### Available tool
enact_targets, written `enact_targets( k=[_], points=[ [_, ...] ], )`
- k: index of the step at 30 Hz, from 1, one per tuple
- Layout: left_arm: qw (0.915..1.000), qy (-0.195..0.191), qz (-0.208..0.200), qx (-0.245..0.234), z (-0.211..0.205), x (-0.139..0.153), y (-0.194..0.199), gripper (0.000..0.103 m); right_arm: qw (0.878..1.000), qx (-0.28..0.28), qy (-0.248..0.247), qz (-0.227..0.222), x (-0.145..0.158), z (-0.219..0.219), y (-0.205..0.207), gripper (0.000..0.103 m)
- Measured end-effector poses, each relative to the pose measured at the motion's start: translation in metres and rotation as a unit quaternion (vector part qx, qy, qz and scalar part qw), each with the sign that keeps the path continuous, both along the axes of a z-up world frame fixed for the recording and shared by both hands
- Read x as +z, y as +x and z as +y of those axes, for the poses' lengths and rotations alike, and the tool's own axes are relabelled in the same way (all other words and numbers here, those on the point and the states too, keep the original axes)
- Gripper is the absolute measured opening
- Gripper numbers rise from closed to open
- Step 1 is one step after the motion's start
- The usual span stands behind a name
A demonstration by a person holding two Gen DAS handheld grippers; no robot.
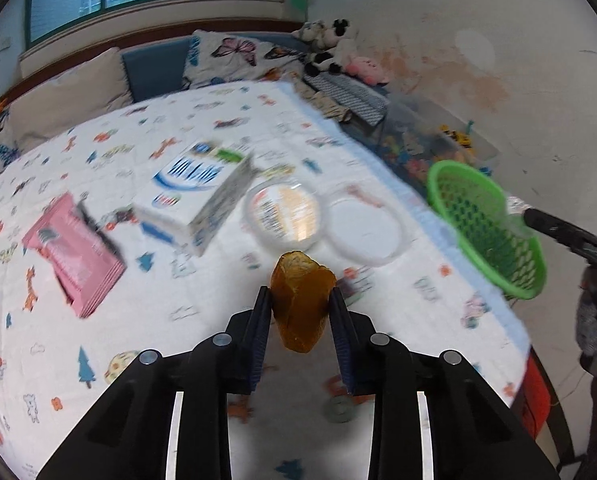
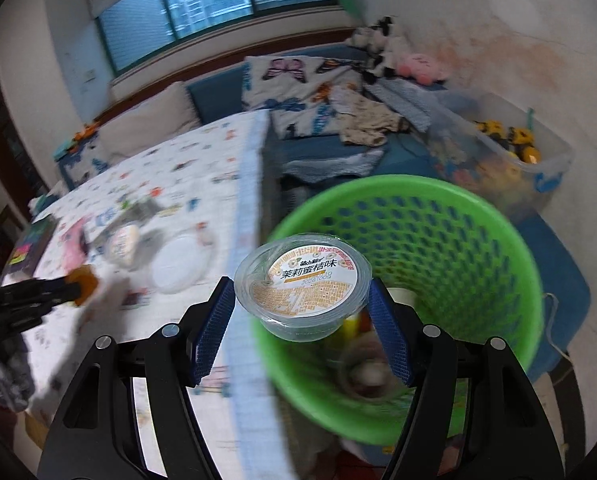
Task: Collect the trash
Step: 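Drop the pudding cup into the green basket with the right tool while the left tool carries the bread, then lower the bread over the green basket and open the left tool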
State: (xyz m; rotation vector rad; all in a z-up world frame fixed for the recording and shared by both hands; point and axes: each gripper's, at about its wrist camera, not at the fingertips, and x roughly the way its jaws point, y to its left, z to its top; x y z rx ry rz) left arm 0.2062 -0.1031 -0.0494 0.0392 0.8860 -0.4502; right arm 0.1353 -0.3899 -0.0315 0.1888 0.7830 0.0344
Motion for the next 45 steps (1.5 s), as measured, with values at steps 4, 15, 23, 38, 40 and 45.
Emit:
enact_targets(
  k=[4, 15, 23, 38, 40, 45],
  points=[
    [0.9997, -0.008, -0.010, -0.022, -0.020, 0.015, -0.004, 0.029, 0.999, -0.032, -0.004, 0.012, -0.009, -0.030, 0.003, 0.068],
    [0.9981, -0.009, -0.013, -0.059, -0.072, 0.031, -0.001, 0.029, 0.997, -0.065, -0.012, 0.044, -0.041, -0.078, 0.026, 0.069],
    [0.9964, -0.001, -0.010, -0.084, -0.108, 0.033, 0.008, 0.029, 0.996, -0.077, -0.015, 0.050, -0.053, -0.093, 0.036, 0.073],
    [0.9889, 0.005, -0.002, -0.148, -0.200, 0.029, 0.021, 0.029, 0.997, -0.077, -0.016, 0.025, -0.031, -0.102, -0.003, 0.074],
    [0.9878, 0.007, 0.003, -0.155, -0.213, 0.026, 0.023, 0.029, 0.997, -0.077, -0.016, 0.022, -0.028, -0.103, -0.009, 0.074],
    [0.9849, 0.017, 0.007, -0.172, -0.246, 0.019, 0.027, 0.029, 0.997, -0.076, -0.018, 0.018, -0.025, -0.104, -0.022, 0.075]
  ],
)
